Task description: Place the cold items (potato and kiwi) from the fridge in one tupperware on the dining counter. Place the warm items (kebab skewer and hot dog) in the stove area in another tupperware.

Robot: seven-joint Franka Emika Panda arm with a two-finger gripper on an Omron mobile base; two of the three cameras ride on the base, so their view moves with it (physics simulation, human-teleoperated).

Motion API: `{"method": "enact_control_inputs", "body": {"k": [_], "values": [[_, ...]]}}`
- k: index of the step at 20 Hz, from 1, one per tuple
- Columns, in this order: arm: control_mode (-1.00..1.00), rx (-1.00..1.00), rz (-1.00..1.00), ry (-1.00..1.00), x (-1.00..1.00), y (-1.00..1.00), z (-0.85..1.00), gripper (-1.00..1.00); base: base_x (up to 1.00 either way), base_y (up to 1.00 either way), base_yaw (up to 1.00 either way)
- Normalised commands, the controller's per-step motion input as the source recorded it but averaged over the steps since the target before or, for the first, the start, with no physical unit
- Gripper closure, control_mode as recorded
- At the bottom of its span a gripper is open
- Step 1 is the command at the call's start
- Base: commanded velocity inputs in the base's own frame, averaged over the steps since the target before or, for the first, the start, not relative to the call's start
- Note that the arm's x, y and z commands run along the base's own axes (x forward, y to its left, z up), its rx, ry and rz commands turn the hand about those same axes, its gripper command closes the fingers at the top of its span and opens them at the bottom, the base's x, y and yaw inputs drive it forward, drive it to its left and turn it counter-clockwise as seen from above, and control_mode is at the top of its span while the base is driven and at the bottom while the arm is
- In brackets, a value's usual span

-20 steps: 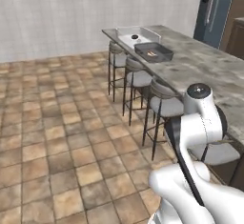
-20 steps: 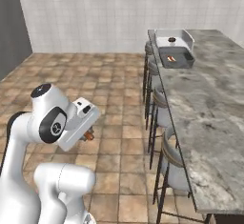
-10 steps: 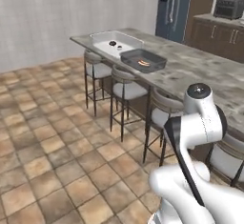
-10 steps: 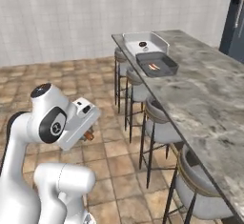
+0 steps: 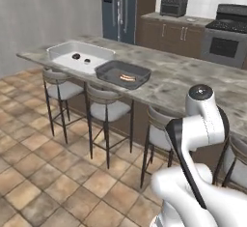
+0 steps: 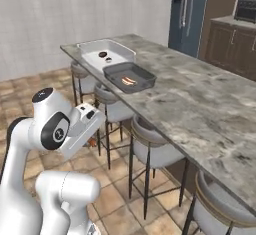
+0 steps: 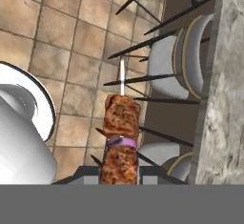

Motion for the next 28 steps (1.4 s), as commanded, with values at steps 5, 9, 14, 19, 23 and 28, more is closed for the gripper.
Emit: {"method": "enact_control_inputs", "body": {"k": [5, 9, 14, 19, 23, 28], "values": [[1.00, 0.00, 0.00, 0.00, 0.00, 0.00, 0.00, 1.00, 1.00, 0.96, -0.52], [1.00, 0.00, 0.00, 0.00, 0.00, 0.00, 0.00, 1.00, 0.96, 0.91, -0.40], [1.00, 0.00, 0.00, 0.00, 0.00, 0.00, 0.00, 1.00, 0.97, 0.78, -0.29], [1.00, 0.00, 0.00, 0.00, 0.00, 0.00, 0.00, 1.00, 1.00, 0.27, -0.28], [1.00, 0.00, 0.00, 0.00, 0.00, 0.00, 0.00, 1.00, 0.97, 0.26, -0.32], [1.00, 0.00, 0.00, 0.00, 0.00, 0.00, 0.00, 1.00, 0.57, 0.40, -0.32]]}}
